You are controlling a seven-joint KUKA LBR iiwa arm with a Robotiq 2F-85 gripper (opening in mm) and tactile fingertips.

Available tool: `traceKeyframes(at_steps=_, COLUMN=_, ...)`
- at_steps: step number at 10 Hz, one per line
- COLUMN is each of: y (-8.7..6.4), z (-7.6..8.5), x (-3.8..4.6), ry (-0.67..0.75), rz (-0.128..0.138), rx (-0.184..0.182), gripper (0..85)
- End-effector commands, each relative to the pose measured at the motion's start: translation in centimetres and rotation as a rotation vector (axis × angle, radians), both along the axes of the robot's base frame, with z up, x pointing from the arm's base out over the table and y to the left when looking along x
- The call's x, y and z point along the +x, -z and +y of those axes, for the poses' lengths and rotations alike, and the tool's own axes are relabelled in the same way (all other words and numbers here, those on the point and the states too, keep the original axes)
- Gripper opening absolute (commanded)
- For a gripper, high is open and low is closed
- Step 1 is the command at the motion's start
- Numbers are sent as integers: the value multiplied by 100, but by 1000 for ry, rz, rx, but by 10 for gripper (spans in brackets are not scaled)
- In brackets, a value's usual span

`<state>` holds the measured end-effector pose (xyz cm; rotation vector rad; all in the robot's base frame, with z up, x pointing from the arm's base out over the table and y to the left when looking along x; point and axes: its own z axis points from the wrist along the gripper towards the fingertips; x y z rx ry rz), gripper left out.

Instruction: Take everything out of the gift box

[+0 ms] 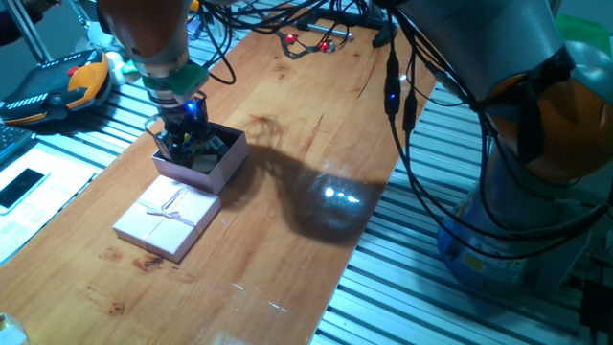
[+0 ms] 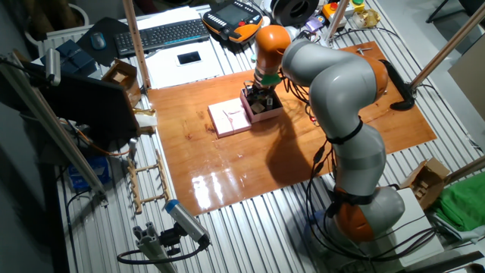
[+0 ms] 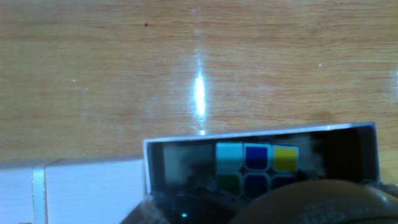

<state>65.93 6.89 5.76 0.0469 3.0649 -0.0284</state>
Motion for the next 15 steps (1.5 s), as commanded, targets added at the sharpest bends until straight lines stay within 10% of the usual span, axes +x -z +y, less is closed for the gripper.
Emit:
traceKeyframes(at_steps=1, y=-20, z=0, x=-6, ry=3, rz=-1, rx=0, gripper=500)
traceKeyframes(at_steps=9, y=-377, z=118, x=-106, ry=34, rz=-2, rx=-7, gripper=337)
traceKeyframes(at_steps=15, y=-631, z=176, x=-246, ry=68, rz=13, rx=5, gripper=10)
